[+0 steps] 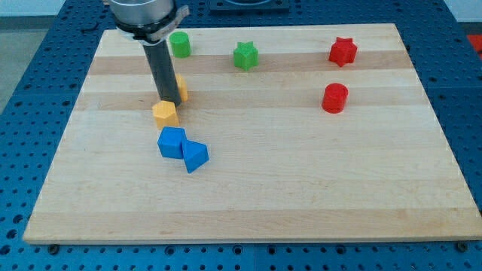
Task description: Move yellow heart towards group of blocks
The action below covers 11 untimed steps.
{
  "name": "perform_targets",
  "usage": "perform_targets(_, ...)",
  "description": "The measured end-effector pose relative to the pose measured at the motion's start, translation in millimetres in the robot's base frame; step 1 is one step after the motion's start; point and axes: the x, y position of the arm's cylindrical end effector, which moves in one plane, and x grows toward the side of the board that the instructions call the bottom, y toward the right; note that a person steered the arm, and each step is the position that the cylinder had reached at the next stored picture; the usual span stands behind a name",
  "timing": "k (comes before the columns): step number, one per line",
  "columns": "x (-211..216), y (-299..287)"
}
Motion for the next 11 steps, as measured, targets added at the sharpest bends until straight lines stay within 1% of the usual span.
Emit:
perform_targets(1,9.9,-0.3)
perform_targets(2,35.5,-0.4)
perform_targets(3,40.0,-0.5)
perform_targets(4,22.6,-0.4)
perform_targets(5,-12.8,7.4)
perform_targets(6,-38.7,18.9)
perform_targets(8,-47.7,51.8)
perform_targets(9,-63.6,58.0)
perform_targets(11,-96.7,25.5)
